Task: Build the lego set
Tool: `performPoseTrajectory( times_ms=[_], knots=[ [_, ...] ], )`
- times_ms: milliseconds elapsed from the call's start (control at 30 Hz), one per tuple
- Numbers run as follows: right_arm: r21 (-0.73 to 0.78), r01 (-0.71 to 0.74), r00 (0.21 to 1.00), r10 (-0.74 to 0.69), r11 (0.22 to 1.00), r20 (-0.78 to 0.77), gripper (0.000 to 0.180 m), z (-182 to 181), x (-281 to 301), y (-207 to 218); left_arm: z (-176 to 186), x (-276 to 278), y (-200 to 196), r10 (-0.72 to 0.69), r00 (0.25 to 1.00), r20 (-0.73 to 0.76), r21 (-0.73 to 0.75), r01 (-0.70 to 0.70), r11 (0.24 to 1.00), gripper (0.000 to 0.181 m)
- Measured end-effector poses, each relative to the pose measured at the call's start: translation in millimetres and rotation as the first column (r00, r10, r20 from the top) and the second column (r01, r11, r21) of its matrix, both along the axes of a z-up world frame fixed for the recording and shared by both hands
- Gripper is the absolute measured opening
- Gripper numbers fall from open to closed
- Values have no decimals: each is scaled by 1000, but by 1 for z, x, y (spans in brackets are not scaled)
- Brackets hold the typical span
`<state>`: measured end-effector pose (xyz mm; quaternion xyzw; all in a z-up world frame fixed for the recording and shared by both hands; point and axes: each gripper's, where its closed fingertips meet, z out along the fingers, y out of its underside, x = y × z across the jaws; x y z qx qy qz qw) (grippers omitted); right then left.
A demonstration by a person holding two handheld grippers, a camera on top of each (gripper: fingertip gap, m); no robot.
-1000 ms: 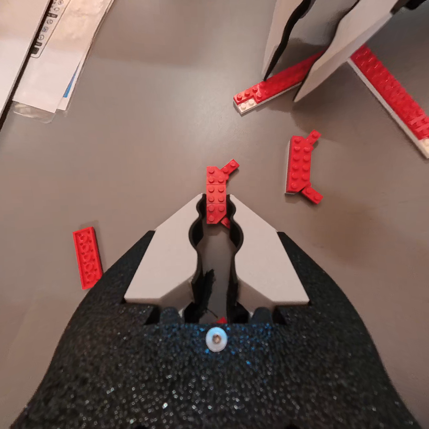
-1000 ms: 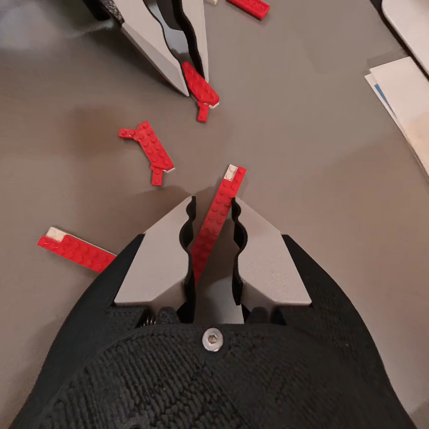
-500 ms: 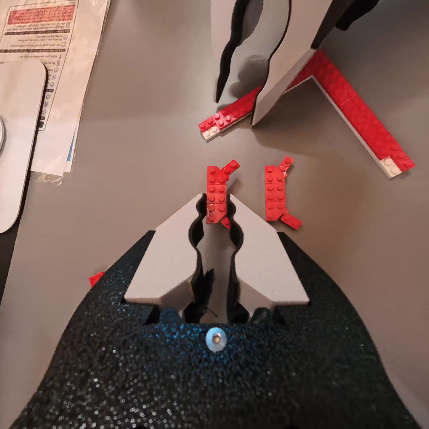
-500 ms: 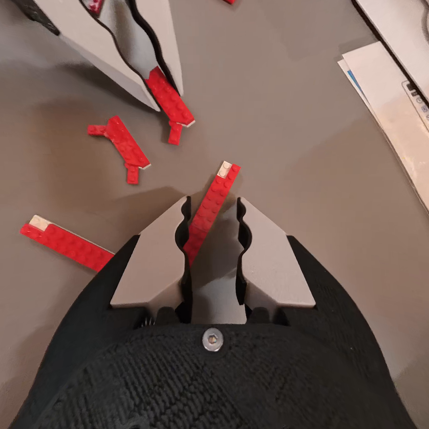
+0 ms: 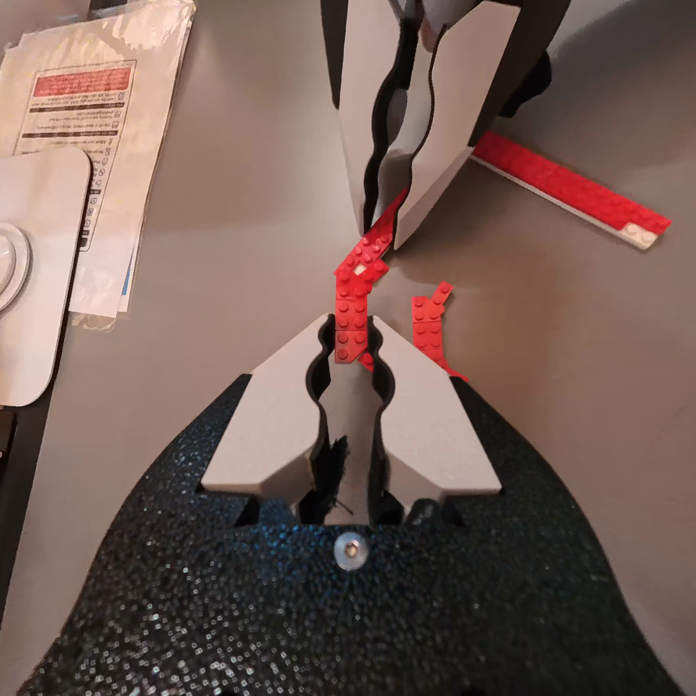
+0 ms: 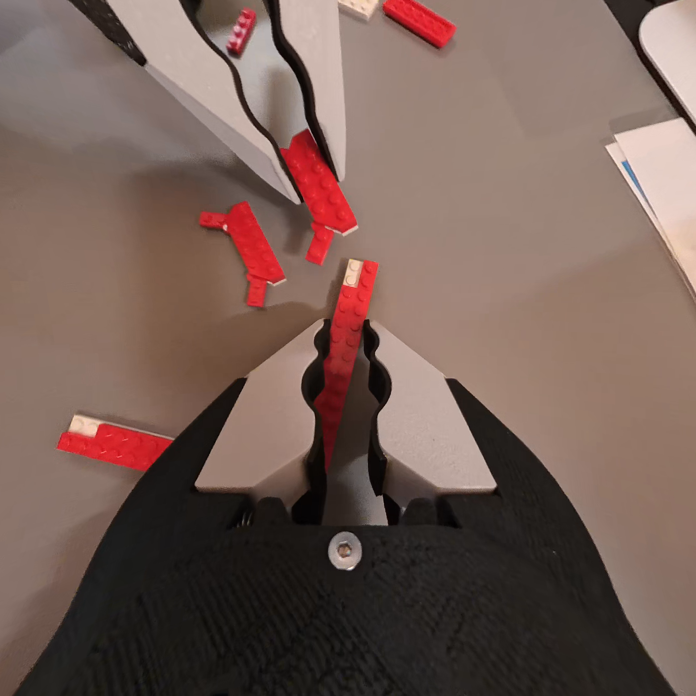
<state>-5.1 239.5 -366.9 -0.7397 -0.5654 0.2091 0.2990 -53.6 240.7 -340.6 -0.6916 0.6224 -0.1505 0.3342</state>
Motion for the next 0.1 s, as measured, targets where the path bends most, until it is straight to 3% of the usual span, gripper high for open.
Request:
performPoseTrajectory(
  times_ms=[33,100],
  knots=[
    [-5,-13,1000,13,1000,-9,15,1,-1,-2,0,0,-1,-2,1000,-10,-1,2,1000,15],
    [-17,-29,999,28,999,-16,15,1,-2,-4,-2,-1,-3,1,999,-35,-14,-2,1000,15]
  ],
)
